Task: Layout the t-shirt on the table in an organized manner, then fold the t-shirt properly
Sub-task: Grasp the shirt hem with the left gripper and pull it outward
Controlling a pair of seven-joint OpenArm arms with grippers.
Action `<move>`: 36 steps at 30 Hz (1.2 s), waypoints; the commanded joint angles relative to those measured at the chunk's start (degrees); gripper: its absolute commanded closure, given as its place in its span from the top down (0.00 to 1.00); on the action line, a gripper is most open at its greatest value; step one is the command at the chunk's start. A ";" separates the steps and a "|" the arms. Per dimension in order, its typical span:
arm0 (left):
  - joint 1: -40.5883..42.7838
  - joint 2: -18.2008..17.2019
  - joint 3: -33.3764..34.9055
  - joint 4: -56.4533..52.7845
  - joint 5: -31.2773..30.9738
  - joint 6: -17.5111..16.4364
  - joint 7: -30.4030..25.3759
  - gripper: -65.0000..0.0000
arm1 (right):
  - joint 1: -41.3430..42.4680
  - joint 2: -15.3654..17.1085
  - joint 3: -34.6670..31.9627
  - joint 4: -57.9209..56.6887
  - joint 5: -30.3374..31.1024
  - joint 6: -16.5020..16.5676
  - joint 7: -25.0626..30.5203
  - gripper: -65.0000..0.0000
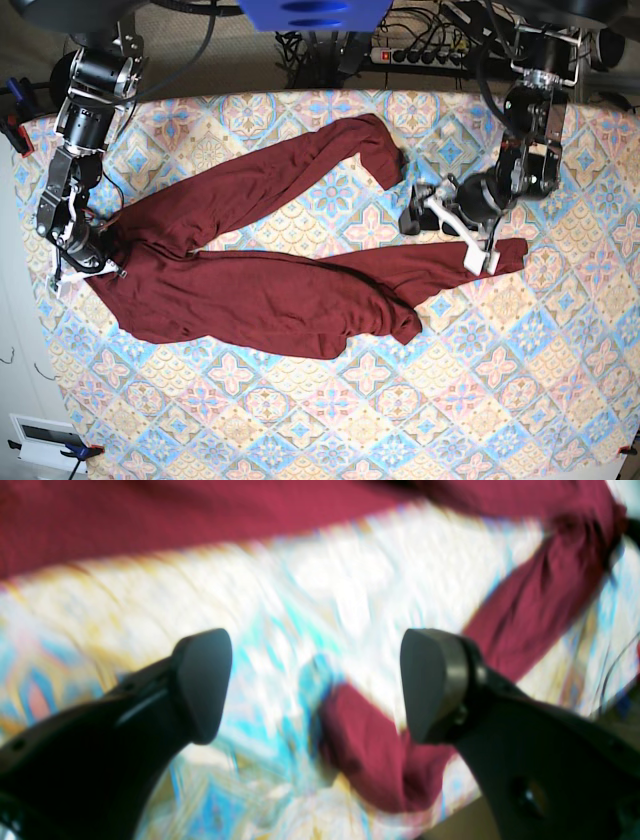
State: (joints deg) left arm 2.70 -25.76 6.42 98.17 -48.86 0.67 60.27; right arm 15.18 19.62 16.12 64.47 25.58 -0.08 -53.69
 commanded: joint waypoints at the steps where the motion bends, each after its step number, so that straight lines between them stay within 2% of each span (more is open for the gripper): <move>1: -3.09 0.40 0.05 -1.34 -1.47 -0.45 -0.71 0.80 | 1.39 1.17 0.19 0.98 0.13 0.03 0.81 0.01; 8: -14.35 6.81 -0.13 -17.51 -1.38 -0.45 -0.71 0.80 | 1.30 1.17 0.19 1.25 0.13 0.03 0.81 0.01; 12: -17.60 7.78 -0.31 -25.07 -1.47 -0.45 -0.80 0.80 | 1.30 1.17 0.19 1.34 0.13 0.03 0.81 0.01; 16: -17.34 7.60 -2.24 -25.42 -2.61 -0.45 -0.09 0.80 | 1.30 1.17 0.19 1.34 0.13 0.03 0.81 0.01; 22: -12.15 4.70 -16.39 -25.51 -11.31 -0.45 3.51 0.81 | 1.30 1.17 0.19 1.34 0.13 0.03 0.81 0.01; 28: -6.70 0.66 -25.54 -25.51 -18.70 -0.36 3.86 0.81 | 1.30 1.17 0.19 0.98 0.13 0.03 0.72 0.01; 32: -4.41 0.22 -29.67 -25.51 -20.55 -0.27 3.77 0.80 | 1.30 1.17 0.19 1.07 0.13 0.03 0.72 0.01; 36: -3.97 -0.84 -30.28 -25.86 -20.55 -0.18 3.51 0.80 | 1.30 1.17 0.19 0.98 0.13 0.03 0.72 0.01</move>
State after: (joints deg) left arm -0.38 -25.32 -23.59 71.66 -68.03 1.08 64.03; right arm 15.07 19.62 16.12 64.60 25.52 -0.27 -53.82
